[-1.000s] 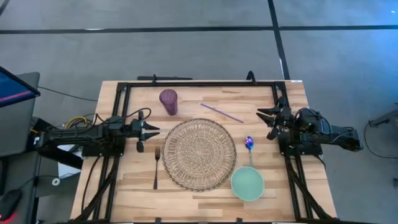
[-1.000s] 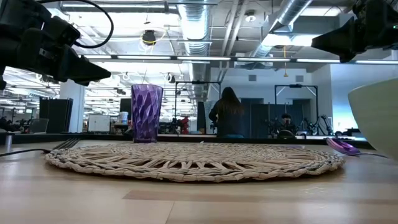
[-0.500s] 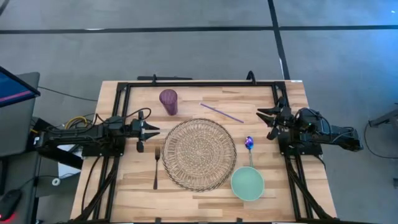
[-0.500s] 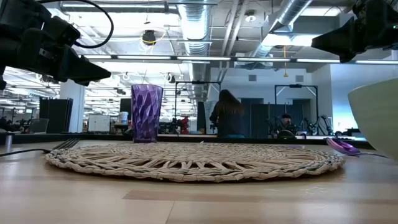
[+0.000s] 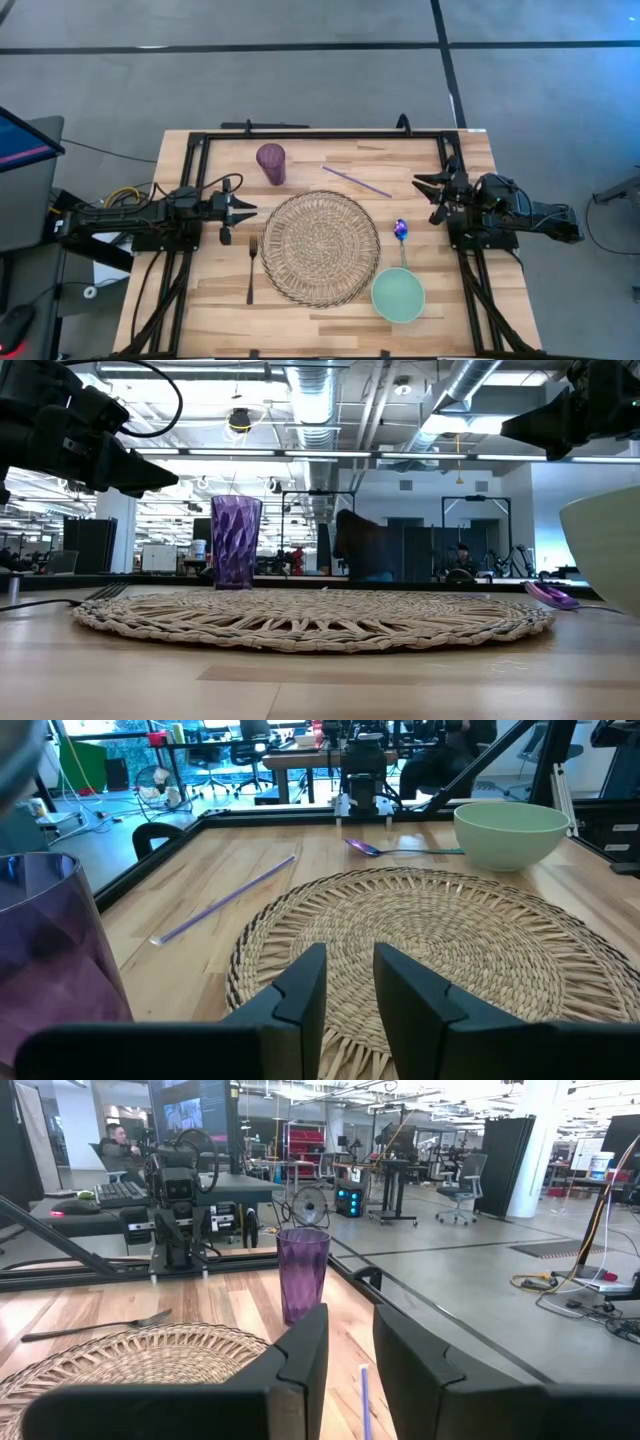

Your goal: Pick & Place Utensil

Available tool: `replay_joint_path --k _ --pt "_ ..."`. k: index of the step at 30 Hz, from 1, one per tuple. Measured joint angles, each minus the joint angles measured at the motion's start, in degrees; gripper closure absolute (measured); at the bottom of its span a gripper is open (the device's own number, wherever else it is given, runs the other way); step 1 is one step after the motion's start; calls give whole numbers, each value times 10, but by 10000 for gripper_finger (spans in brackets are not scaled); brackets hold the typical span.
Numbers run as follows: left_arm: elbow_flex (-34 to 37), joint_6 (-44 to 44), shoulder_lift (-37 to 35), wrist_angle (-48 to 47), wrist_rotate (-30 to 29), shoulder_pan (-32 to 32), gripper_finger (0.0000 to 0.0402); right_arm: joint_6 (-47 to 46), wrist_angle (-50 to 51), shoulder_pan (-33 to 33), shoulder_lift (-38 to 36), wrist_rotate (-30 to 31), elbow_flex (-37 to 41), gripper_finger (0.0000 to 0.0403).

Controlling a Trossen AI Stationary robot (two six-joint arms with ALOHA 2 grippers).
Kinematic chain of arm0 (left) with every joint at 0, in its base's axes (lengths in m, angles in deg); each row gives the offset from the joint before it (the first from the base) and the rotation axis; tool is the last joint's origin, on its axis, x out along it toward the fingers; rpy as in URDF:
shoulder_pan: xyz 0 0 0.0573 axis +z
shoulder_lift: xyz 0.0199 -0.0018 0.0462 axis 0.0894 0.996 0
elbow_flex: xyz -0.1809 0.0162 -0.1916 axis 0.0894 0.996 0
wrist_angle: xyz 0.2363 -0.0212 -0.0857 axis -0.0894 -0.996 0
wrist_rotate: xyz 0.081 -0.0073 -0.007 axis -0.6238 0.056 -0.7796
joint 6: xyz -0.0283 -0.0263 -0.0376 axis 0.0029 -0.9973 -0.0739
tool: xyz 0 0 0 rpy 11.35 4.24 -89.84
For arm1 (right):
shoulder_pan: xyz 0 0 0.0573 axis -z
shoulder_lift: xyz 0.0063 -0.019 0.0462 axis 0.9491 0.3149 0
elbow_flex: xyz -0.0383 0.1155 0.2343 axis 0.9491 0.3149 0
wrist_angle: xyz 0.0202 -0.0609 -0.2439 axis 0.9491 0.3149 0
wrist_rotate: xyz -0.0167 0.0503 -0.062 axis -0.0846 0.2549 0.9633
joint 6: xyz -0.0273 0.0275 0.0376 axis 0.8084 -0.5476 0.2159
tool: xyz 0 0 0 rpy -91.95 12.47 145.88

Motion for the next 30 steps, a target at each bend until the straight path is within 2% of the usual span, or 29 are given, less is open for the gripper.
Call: replay_joint_path --k 30 --pt "0 9 0 10 0 0 314 0 0 0 0 0 0 326"
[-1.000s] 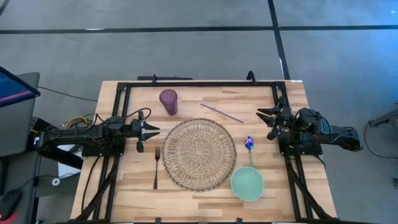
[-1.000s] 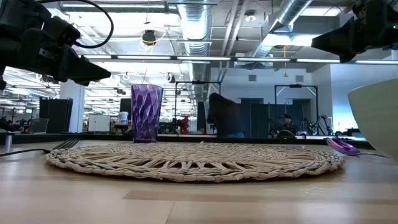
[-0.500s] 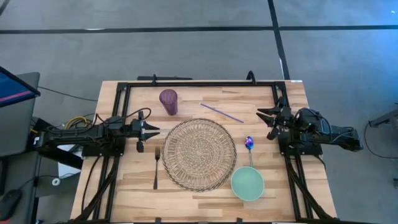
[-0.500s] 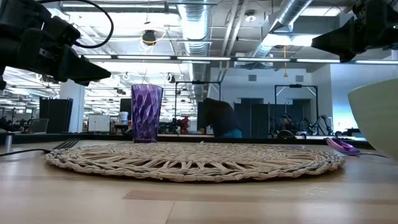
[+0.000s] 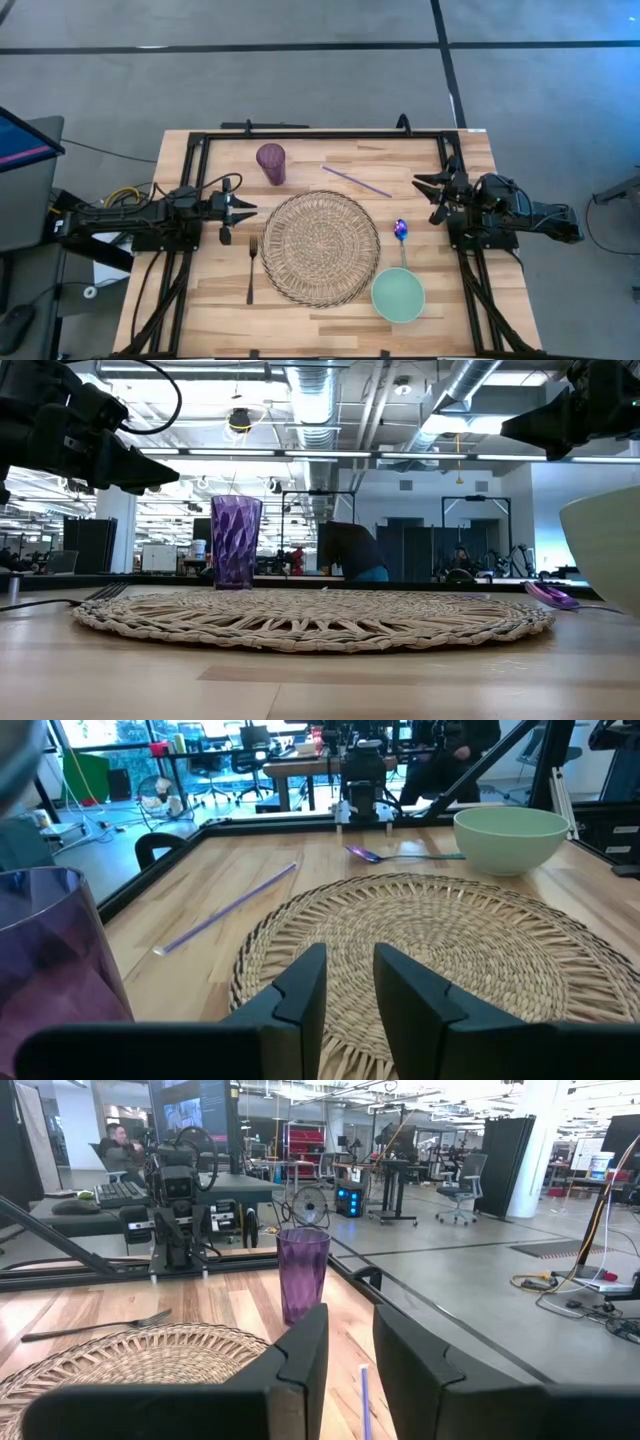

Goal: Pick & Place Utensil
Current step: Put the blue bowl on the brown mat

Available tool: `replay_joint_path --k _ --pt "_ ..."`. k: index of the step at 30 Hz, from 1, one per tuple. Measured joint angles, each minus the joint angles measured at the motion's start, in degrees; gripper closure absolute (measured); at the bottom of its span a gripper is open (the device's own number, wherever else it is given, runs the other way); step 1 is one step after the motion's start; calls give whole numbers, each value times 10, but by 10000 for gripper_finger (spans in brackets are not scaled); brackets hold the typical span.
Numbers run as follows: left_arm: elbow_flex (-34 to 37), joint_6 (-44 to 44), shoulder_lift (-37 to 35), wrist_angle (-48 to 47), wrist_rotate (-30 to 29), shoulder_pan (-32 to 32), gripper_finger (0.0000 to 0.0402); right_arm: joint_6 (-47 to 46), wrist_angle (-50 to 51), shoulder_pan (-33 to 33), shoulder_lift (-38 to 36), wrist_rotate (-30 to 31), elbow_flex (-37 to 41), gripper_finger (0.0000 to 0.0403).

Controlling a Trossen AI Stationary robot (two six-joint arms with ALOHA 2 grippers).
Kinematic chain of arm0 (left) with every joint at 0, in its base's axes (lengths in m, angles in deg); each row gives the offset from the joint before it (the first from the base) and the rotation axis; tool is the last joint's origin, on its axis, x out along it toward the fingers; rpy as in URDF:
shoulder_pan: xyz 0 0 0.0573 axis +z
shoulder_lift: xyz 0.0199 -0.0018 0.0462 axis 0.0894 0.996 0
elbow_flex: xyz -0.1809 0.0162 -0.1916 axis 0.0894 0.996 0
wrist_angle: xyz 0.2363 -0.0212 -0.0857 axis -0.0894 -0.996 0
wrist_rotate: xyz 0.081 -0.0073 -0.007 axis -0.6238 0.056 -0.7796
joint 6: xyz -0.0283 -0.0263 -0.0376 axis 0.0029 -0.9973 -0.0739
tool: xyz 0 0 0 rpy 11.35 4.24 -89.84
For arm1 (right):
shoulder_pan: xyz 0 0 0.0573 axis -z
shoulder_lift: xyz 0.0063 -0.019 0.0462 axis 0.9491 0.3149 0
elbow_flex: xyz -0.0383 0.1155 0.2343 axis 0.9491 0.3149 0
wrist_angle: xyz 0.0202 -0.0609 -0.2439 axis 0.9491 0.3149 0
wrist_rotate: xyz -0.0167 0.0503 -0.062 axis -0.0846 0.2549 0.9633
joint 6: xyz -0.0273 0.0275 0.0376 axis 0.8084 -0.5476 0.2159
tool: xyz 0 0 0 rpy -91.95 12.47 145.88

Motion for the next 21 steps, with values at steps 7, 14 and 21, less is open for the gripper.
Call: replay_joint_path --k 7,14,21 --pt "0 0 0 0 0 0 314 0 0 0 0 0 0 326" --pt "0 0 0 12 0 0 314 0 0 0 0 0 0 326" --pt "0 -77 0 14 6 0 314 -117 -7 0 0 0 0 326"
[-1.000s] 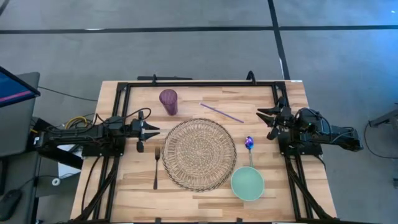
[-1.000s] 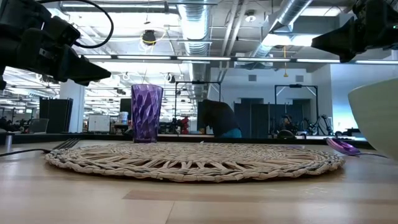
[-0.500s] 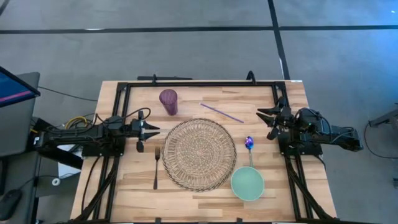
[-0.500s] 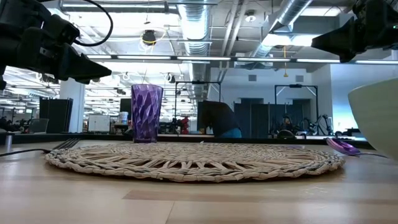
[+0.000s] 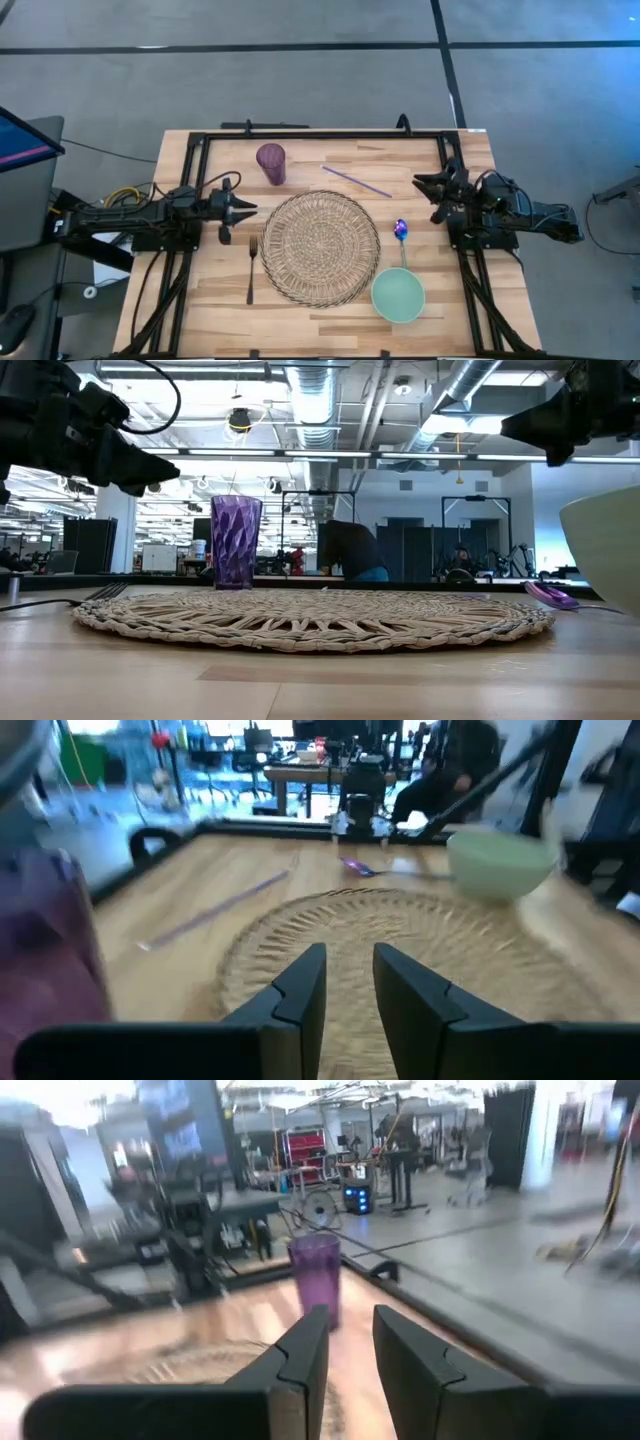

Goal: Pick & Place Utensil
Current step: Put the blue bowl on the brown mat

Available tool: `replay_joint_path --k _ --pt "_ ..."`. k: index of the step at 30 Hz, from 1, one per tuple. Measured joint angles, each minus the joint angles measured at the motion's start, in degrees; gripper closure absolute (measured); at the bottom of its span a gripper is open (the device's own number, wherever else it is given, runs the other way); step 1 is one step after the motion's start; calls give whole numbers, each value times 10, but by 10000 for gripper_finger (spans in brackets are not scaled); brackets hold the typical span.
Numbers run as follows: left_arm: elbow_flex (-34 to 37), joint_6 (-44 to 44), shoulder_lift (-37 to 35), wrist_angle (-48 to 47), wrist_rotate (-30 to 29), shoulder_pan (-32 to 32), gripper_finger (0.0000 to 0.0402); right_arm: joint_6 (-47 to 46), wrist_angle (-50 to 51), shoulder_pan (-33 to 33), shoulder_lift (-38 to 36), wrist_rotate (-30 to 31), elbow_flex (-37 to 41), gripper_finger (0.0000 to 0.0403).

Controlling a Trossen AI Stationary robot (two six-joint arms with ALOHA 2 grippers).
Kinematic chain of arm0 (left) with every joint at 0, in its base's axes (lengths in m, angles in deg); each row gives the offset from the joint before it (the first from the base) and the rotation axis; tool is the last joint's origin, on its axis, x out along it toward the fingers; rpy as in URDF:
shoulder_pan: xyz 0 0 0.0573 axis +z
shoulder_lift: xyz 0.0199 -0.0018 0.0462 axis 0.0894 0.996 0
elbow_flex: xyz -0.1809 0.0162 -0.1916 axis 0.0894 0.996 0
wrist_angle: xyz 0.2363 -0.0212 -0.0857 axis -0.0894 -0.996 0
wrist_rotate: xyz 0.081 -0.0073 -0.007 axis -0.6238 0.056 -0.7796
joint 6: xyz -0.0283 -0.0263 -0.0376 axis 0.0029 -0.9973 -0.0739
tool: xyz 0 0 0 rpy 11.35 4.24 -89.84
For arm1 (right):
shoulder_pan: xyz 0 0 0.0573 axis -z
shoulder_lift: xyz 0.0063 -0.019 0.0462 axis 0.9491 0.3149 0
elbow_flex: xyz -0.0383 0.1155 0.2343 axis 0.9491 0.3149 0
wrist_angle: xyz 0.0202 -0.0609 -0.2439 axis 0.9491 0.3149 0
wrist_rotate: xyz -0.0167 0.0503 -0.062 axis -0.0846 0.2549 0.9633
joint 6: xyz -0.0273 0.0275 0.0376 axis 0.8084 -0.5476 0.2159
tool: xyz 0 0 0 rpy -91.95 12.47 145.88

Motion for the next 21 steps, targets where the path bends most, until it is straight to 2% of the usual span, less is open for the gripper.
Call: replay_joint_path --k 5,11,16,21 --pt "0 -49 4 64 2 0 314 -96 -8 0 0 0 0 326" --pt "0 -101 6 84 3 0 313 -104 -42 -1 0 -1 0 326" --pt "0 -104 14 99 2 0 313 -104 -52 1 0 1 0 326" --pt "0 -104 37 153 2 0 313 -99 -70 7 1 0 0 326"
